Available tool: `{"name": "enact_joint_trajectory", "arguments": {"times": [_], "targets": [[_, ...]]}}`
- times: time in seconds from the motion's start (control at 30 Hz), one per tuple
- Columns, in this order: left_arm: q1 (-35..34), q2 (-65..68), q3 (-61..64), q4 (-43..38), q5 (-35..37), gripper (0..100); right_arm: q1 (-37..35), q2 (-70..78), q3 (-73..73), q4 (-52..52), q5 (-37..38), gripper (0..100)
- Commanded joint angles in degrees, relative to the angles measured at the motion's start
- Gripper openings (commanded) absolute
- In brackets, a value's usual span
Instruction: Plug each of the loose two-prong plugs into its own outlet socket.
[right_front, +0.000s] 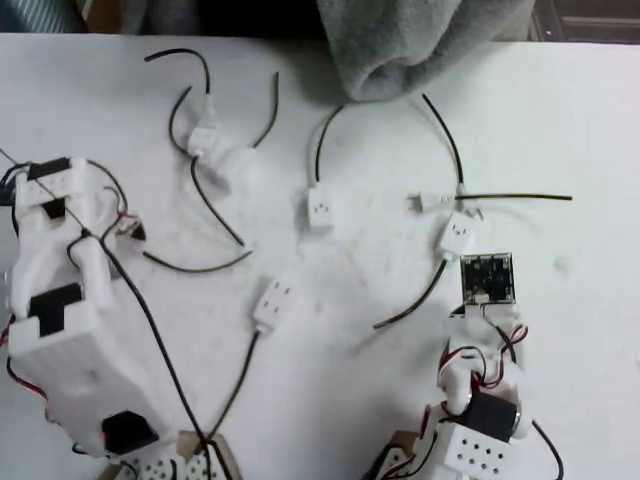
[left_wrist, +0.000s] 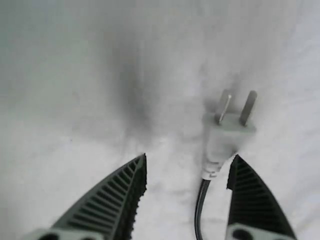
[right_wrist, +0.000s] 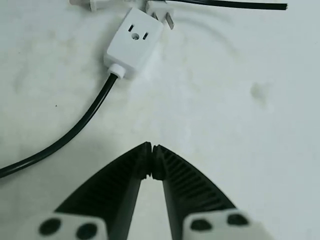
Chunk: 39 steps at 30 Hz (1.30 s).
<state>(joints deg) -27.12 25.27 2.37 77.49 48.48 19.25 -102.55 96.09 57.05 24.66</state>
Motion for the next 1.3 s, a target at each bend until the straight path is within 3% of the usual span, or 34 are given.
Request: {"name": "enact_joint_trajectory", "arguments": {"times": [0.0,0.13,0.33,0.57,0.8,0.97,1.27], "targets": [[-0.4,3.03,-5.27,-0.53,0.44,26,-0.57,-0.57,0.18,0.22,0.53,2.2],[-1.19,9.27,-11.34,-0.18,0.18,23,-0.57,-0.57,0.18,0.22,0.53,2.2],[-2.24,17.1,-23.3,6.59,-0.44,2,-0.57,-0.57,0.18,0.22,0.53,2.2],[-2.07,25.71,-36.66,15.91,-8.09,2,-0.57,-0.57,0.18,0.22,0.53,2.2],[-1.8,30.29,-46.07,24.88,-28.75,2,-0.57,-0.57,0.18,0.22,0.53,2.2],[-4.09,30.9,-44.66,24.09,-32.18,2,-0.57,-0.57,0.18,0.22,0.53,2.2],[-9.19,31.08,-56.44,22.86,-69.8,2,-0.57,-0.57,0.18,0.22,0.53,2.2]]}}
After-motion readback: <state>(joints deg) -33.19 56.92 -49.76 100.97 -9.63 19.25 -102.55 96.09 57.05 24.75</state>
